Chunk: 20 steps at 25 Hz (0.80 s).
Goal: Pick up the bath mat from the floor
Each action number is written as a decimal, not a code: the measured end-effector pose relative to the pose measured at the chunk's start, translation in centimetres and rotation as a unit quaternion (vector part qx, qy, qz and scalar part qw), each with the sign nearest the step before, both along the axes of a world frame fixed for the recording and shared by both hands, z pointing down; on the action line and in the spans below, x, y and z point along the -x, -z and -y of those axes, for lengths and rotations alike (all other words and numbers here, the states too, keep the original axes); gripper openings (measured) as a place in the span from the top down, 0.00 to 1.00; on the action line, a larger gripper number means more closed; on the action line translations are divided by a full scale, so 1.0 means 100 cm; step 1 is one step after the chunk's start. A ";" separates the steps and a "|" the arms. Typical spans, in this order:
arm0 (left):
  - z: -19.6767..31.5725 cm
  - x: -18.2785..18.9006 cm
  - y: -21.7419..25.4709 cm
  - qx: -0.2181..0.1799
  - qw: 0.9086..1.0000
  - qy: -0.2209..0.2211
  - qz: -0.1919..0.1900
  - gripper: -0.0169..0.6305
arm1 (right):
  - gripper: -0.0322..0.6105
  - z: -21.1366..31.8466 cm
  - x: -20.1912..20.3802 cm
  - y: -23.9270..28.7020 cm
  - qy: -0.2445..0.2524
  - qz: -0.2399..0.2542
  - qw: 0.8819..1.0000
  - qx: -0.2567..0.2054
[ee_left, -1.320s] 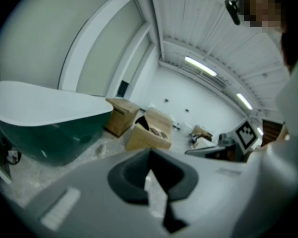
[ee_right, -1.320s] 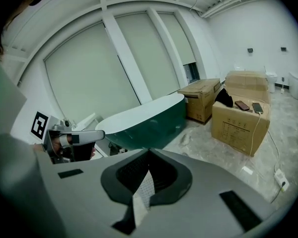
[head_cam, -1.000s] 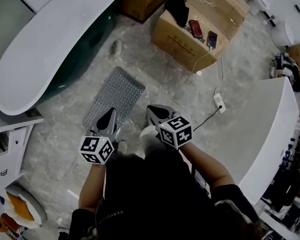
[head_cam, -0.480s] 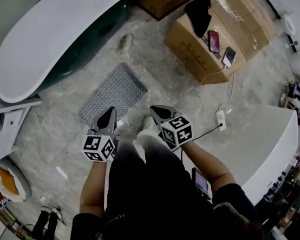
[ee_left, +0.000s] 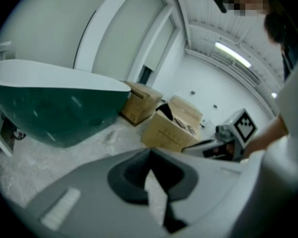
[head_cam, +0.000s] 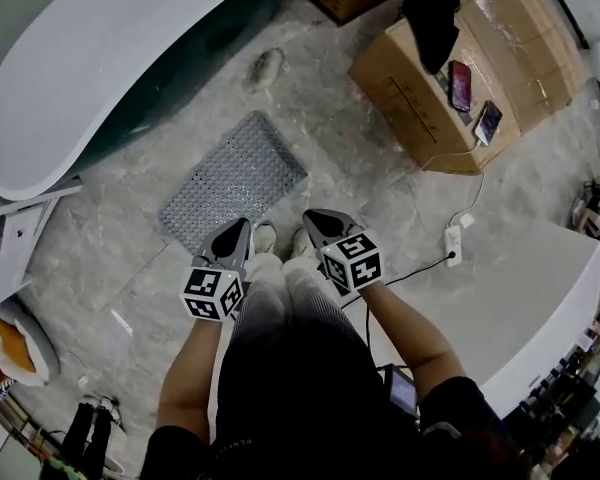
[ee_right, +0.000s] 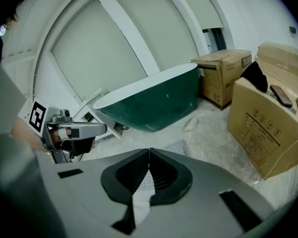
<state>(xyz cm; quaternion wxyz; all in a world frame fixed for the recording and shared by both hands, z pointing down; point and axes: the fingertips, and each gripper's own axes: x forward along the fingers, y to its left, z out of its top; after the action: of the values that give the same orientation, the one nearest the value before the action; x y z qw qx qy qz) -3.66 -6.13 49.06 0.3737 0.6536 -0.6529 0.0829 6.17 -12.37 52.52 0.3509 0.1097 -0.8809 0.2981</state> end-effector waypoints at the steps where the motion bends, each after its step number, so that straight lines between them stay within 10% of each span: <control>1: 0.000 -0.001 -0.009 0.002 1.000 -0.006 -0.002 0.97 | 0.95 -0.002 0.000 -0.008 0.002 -0.005 1.000 -0.001; 20: 0.027 0.010 -0.193 0.068 0.996 -0.055 -0.005 0.96 | 0.73 0.031 0.011 -0.200 -0.026 -0.085 0.996 -0.016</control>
<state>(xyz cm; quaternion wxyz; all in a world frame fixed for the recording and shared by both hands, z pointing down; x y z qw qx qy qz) -4.63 -8.80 68.36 0.4153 0.6621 -0.6068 0.1446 5.09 -15.51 72.48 0.4152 0.1627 -0.8493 0.2825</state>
